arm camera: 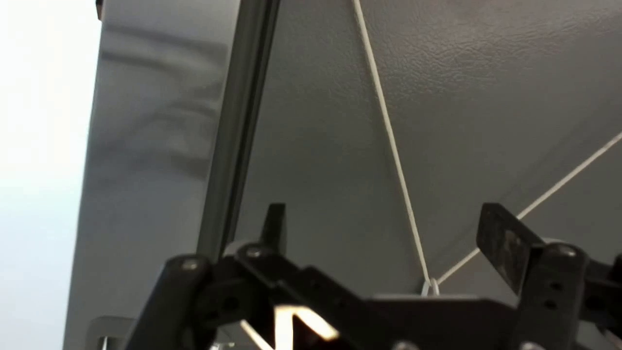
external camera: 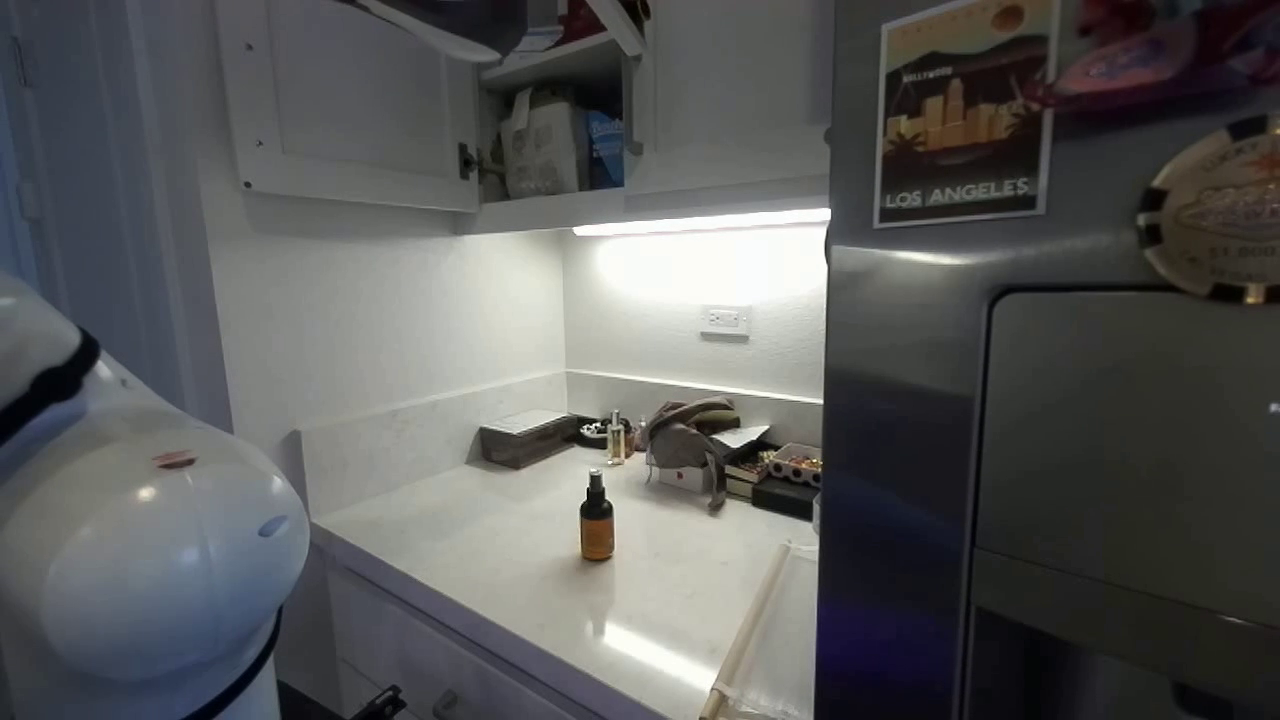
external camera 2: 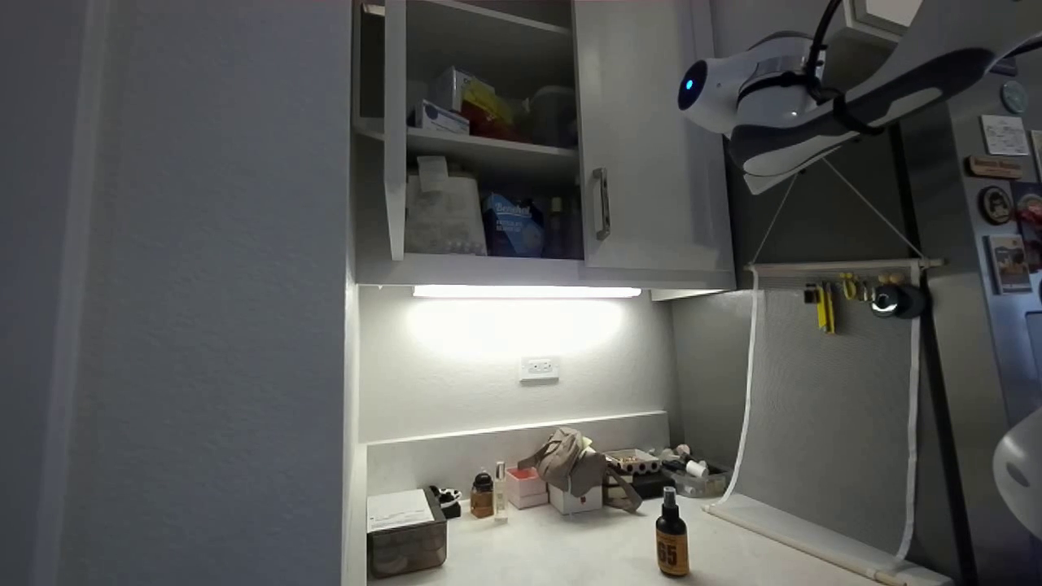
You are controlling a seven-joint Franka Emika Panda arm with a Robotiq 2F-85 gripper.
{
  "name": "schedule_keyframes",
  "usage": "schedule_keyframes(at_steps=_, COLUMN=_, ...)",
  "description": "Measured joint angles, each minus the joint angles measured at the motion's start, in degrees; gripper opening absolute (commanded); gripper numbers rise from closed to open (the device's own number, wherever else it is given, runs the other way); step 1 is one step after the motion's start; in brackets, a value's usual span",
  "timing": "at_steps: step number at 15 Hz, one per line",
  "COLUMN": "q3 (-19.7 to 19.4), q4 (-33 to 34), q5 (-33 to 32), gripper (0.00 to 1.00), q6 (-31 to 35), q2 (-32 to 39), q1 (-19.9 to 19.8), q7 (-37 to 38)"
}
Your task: Close the right cupboard door and take the transparent flag off the hanger
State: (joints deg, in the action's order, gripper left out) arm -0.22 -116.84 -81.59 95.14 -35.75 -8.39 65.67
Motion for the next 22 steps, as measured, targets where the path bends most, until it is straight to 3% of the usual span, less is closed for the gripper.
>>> schedule_keyframes(at_steps=9, q3=-3.7, q4=0.0, q5=-6.3, gripper=1.00, q6=0.0, q2=3.3, q1=1.5, q7=3.0)
schedule_keyframes(at_steps=22, q3=-5.3, q4=0.0, q5=-9.5, gripper=1.00, q6=0.0, q2=4.6, q1=1.6, q7=4.4)
